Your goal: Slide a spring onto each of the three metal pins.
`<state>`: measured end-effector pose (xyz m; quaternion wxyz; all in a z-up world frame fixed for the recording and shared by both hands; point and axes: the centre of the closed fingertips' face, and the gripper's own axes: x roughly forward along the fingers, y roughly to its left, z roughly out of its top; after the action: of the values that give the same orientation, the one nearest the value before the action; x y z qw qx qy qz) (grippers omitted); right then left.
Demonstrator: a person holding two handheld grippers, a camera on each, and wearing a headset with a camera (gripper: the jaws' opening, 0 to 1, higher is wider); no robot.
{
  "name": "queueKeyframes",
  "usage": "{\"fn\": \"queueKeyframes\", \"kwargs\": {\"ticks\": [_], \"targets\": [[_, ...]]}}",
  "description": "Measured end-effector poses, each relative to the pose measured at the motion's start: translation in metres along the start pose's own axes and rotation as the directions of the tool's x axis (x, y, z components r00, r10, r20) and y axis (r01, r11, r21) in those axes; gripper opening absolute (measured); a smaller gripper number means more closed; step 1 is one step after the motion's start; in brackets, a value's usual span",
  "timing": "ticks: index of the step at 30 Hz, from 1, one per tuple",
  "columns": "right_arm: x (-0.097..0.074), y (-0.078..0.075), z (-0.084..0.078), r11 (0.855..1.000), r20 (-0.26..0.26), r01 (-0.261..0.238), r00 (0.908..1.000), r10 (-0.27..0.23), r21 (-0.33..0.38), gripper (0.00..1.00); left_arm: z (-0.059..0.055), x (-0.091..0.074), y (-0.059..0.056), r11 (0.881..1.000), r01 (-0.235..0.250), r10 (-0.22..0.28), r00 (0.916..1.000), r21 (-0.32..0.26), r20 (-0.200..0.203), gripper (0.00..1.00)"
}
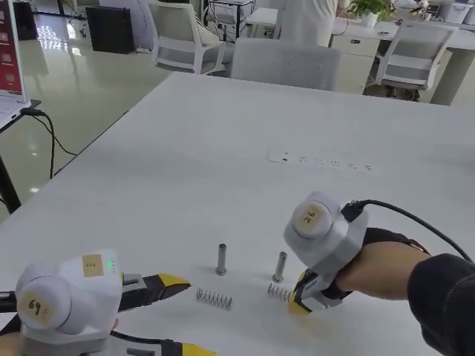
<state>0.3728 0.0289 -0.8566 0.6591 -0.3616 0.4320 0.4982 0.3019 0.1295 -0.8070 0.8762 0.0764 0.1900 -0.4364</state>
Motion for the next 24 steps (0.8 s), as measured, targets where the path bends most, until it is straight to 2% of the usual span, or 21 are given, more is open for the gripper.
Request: {"fn": "queueKeyframes", "kwargs": {"ticks": [5,9,16,24], "targets": [[-0.011,0.005,0.004,1.0,0.004,-0.012,0.9999,0.012,-0.02,0.08,0.002,0.002,-0.002,1.0,0.008,-0.008,1.0,0.009,0.001,0.54],[-0.021,0.013,0.009,0.999,0.018,-0.046,0.9988,0.047,-0.022,0.08,0.005,0.003,-0.002,1.0,0.011,-0.011,0.9999,0.017,0.004,0.53],[-0.037,0.027,0.017,0.994,0.019,-0.079,0.9965,0.081,-0.074,0.08,0.01,0.006,-0.003,0.999,0.021,-0.022,0.9997,0.033,0.01,0.51],[-0.045,0.038,0.023,0.986,0.009,-0.097,0.995,0.1,-0.134,0.08,0.018,0.008,-0.007,0.998,0.041,-0.042,0.9989,0.054,0.02,0.48]]}}
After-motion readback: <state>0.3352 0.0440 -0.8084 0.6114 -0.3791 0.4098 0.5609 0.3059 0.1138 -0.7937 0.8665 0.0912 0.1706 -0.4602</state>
